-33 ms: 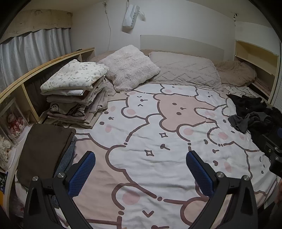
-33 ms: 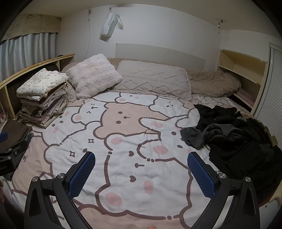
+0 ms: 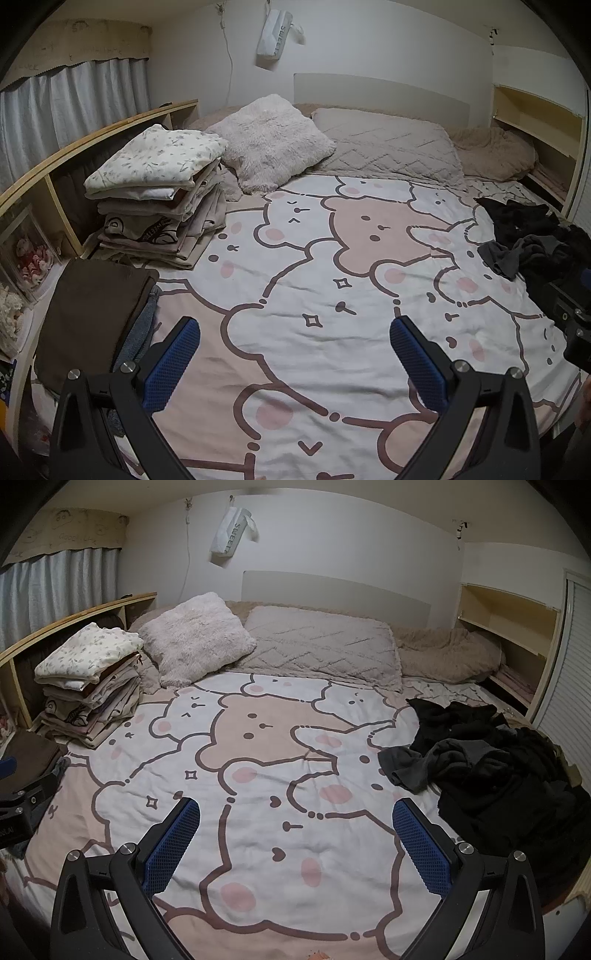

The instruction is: Fold clothes

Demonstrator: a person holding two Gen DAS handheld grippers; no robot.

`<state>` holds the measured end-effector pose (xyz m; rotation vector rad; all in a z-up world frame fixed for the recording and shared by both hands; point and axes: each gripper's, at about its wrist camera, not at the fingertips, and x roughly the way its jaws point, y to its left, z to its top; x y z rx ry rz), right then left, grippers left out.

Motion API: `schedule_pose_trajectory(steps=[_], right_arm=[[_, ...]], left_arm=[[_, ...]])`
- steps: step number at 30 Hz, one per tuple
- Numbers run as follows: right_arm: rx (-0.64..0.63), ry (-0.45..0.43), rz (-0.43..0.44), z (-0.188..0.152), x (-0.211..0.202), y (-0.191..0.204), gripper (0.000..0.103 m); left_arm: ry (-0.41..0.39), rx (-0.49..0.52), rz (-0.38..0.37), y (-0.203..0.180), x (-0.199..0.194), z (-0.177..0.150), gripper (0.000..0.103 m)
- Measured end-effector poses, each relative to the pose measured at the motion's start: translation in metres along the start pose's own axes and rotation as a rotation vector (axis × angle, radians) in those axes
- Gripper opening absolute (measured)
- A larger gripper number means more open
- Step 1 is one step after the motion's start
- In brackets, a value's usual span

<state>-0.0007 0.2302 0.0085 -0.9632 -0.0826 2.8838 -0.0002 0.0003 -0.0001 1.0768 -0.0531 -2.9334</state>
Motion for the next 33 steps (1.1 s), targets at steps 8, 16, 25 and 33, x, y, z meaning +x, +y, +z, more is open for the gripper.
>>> schedule_pose_trajectory(steps=[8, 16, 25, 33], right_arm=[[0.002, 0.004, 0.002, 0.0025, -0.0004, -0.0011, 0.103], [-0.001, -0.001, 0.003, -0.0001, 0.0009, 0.0019, 0.103], [-0.001, 0.006, 0.010, -0.0011, 0.0019, 0.0002, 0.103], [-0.005, 0.020, 0.011, 0.0005, 0.0048, 0.0060, 0.103]], left_arm=[[-0.011, 0.012, 0.010, -0.0019, 0.0014, 0.0005, 0.103], [-0.026, 0.026, 0.021, -0.0052, -0.0012, -0.0049, 0.103], [-0.022, 0.016, 0.014, -0.0016, 0.0003, -0.0016, 0.103], [-0.008, 0.018, 0.015, -0.0022, 0.0037, -0.0020, 0.103]])
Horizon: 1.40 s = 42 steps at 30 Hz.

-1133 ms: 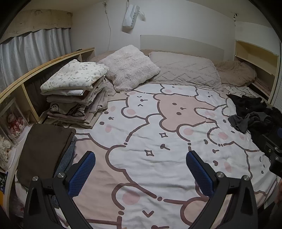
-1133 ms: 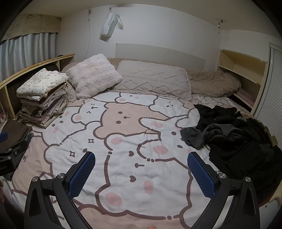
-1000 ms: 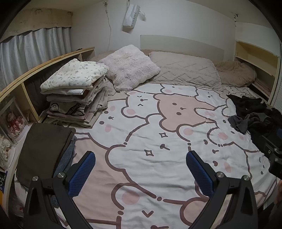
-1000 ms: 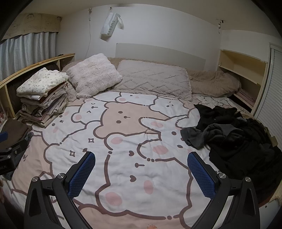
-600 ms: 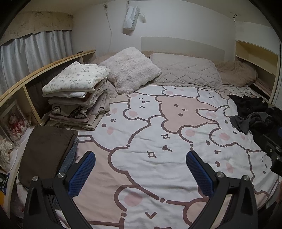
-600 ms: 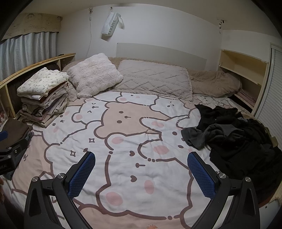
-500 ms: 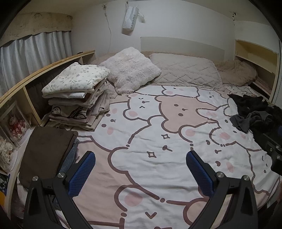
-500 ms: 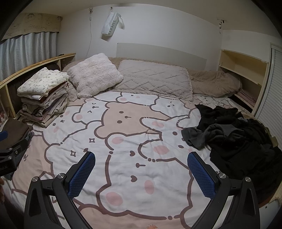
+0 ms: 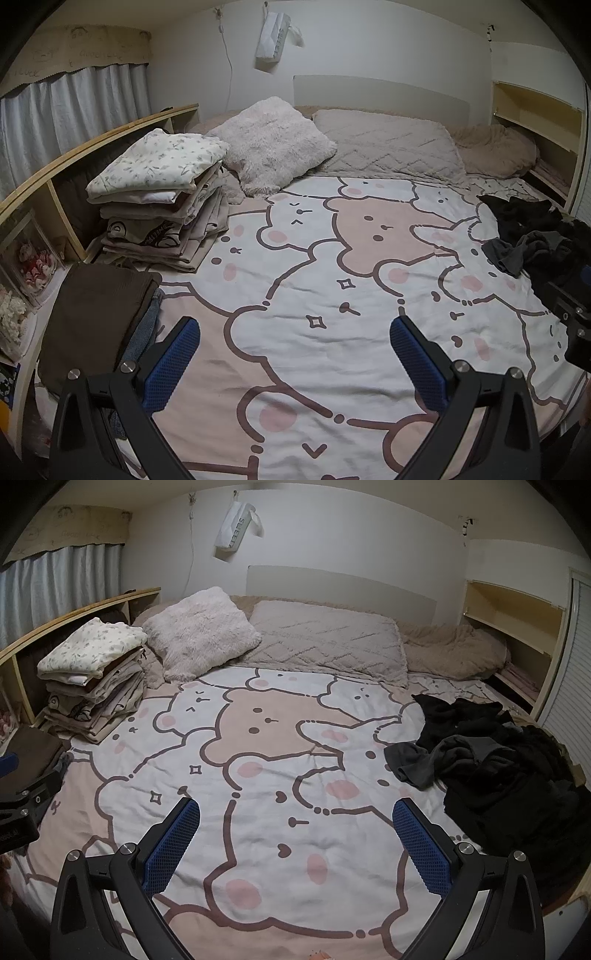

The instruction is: Fold clothes

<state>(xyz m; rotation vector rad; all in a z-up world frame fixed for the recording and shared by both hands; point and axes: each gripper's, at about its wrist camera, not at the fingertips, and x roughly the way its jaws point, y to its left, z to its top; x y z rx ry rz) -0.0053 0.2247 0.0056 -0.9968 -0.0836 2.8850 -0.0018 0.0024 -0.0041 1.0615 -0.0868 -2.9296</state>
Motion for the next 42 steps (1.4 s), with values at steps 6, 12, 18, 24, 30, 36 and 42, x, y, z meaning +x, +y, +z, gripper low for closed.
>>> schedule_pose_trajectory(steps=[6, 12, 18, 24, 30, 36, 42], right_arm=[[-0.007, 0.008, -0.001, -0.003, 0.002, 0.001, 0.103], [-0.007, 0.050, 0.011, -0.005, 0.007, 0.002, 0.103], [-0.019, 0.096, 0.012, -0.011, 0.016, 0.004, 0.103], [-0.024, 0.130, 0.002, -0.018, 0.026, 0.007, 0.103], [-0.012, 0.168, 0.002, -0.024, 0.035, 0.005, 0.103], [0.008, 0.229, 0.005, -0.030, 0.051, -0.002, 0.103], [0.008, 0.307, 0.006, -0.051, 0.071, -0.008, 0.103]], left_arm=[[0.014, -0.007, -0.005, -0.001, 0.004, -0.002, 0.103], [0.022, -0.004, 0.004, -0.001, 0.006, -0.004, 0.103], [0.038, 0.000, 0.019, -0.003, 0.012, -0.005, 0.103], [0.057, -0.003, 0.010, -0.004, 0.020, -0.006, 0.103], [0.089, 0.002, -0.008, -0.010, 0.031, -0.011, 0.103], [0.127, 0.022, -0.022, -0.020, 0.043, -0.018, 0.103], [0.179, 0.035, -0.037, -0.031, 0.058, -0.025, 0.103]])
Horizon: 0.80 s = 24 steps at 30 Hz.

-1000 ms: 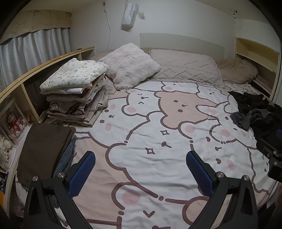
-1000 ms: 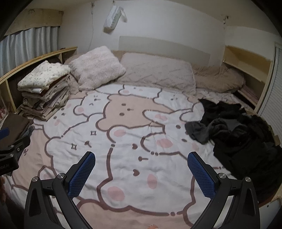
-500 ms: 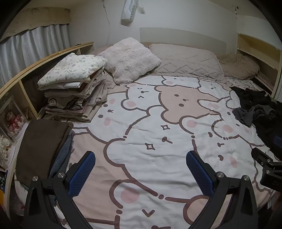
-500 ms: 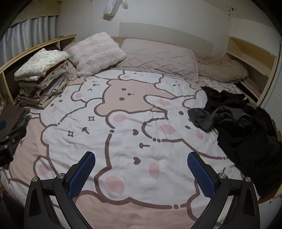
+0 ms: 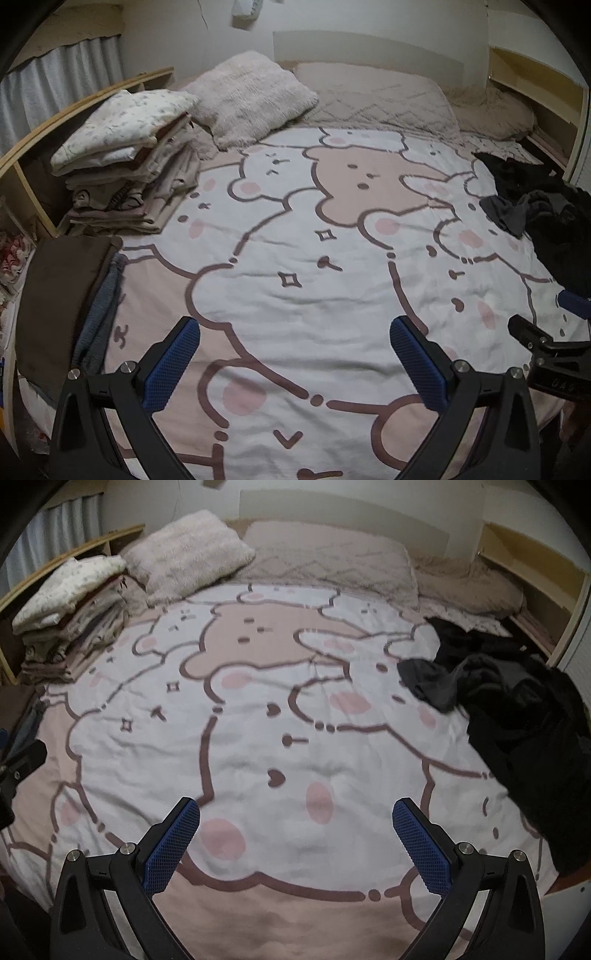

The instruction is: Fold clothes

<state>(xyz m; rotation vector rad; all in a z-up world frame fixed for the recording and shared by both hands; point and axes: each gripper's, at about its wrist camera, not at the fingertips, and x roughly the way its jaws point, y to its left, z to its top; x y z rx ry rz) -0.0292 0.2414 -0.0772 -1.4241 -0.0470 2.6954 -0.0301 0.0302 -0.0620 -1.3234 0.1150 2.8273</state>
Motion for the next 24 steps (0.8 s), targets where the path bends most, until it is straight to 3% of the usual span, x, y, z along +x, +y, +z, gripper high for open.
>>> schedule_pose_trajectory(steps=[9, 14, 19, 21, 24], right_arm=[[0.052, 0.066, -0.014, 0.000, 0.016, -0.037, 0.103], [0.049, -0.054, -0.110, 0.034, -0.005, -0.099, 0.103], [0.082, -0.253, -0.318, 0.077, -0.016, -0.183, 0.103], [0.100, -0.329, -0.399, 0.093, -0.018, -0.218, 0.090], [0.103, -0.353, -0.480, 0.115, -0.005, -0.261, 0.089]], left_arm=[[0.042, 0.028, 0.013, -0.016, 0.017, 0.003, 0.103], [0.044, 0.006, -0.029, -0.021, 0.022, 0.011, 0.103], [0.054, 0.004, -0.055, -0.028, 0.030, 0.015, 0.103], [0.067, 0.009, -0.050, -0.030, 0.036, 0.013, 0.103], [0.083, 0.011, -0.043, -0.030, 0.044, 0.013, 0.103]])
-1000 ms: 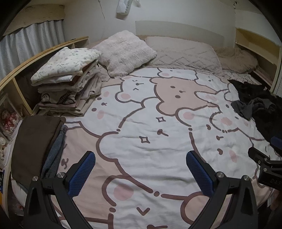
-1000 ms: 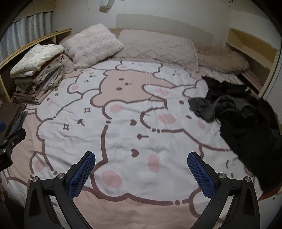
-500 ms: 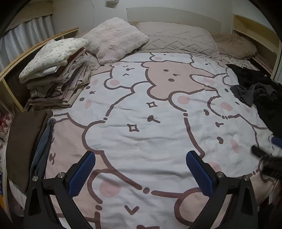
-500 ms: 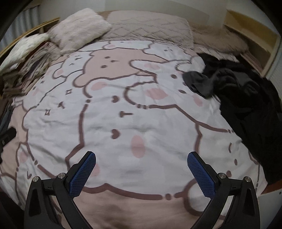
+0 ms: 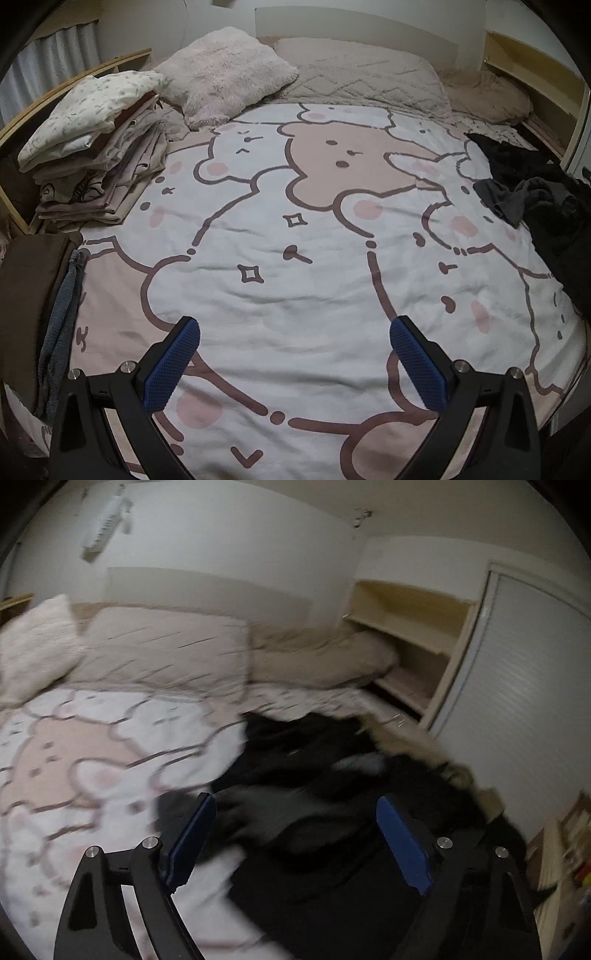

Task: Fold clothes
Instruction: 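Reach the right tool into the dark clothes pile and grasp a garment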

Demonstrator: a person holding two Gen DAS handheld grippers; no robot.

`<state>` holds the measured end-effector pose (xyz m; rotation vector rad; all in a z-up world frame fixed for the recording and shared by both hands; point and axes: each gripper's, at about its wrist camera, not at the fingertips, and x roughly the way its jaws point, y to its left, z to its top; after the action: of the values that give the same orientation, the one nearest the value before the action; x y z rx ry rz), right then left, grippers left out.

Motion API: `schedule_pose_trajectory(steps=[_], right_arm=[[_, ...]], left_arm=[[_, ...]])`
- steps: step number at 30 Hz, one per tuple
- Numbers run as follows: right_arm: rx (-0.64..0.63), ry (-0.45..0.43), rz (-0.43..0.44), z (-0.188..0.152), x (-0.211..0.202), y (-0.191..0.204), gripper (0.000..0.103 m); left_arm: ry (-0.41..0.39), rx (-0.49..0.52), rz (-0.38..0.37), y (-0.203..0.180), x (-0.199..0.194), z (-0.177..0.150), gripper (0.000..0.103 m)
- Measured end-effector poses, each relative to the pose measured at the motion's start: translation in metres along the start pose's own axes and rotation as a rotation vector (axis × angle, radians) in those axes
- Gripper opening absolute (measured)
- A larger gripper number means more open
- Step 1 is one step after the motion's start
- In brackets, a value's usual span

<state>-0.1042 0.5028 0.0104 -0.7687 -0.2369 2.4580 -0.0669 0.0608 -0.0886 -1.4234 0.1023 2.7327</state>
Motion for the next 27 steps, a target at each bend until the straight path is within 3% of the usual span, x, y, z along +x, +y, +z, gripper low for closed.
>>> schedule_pose_trajectory(steps=[5, 10, 12, 13, 15, 17, 18, 22, 27], right_arm=[[0.028, 0.087, -0.044, 0.015, 0.073, -0.037, 0.089], [0.175, 0.155, -0.061, 0.020, 0.126, -0.067, 0.086], [0.225, 0.235, -0.055, 0.019, 0.153, -0.072, 0.084], [0.229, 0.264, -0.069, 0.020, 0.157, -0.076, 0.078], [0.265, 0.339, -0.055, 0.016, 0.179, -0.081, 0.044], [0.307, 0.383, -0.046, 0.012, 0.191, -0.086, 0.022], [0.316, 0.376, -0.046, 0.013, 0.191, -0.087, 0.015], [0.244, 0.297, -0.117, 0.039, 0.175, -0.085, 0.010], [0.177, 0.091, -0.243, 0.116, 0.128, -0.097, 0.008]], left_arm=[[0.022, -0.017, 0.008, 0.002, 0.012, 0.003, 0.103], [0.051, -0.016, 0.017, -0.002, 0.027, 0.008, 0.103], [0.053, -0.016, 0.016, -0.003, 0.030, 0.010, 0.103], [0.051, -0.016, 0.015, -0.004, 0.030, 0.011, 0.103], [0.045, -0.011, 0.014, -0.006, 0.030, 0.014, 0.103], [0.035, -0.004, 0.019, -0.006, 0.028, 0.016, 0.103], [0.032, -0.002, 0.020, -0.006, 0.028, 0.017, 0.103], [0.017, -0.004, 0.011, -0.002, 0.023, 0.021, 0.103], [-0.020, -0.018, -0.012, 0.003, 0.009, 0.025, 0.103]])
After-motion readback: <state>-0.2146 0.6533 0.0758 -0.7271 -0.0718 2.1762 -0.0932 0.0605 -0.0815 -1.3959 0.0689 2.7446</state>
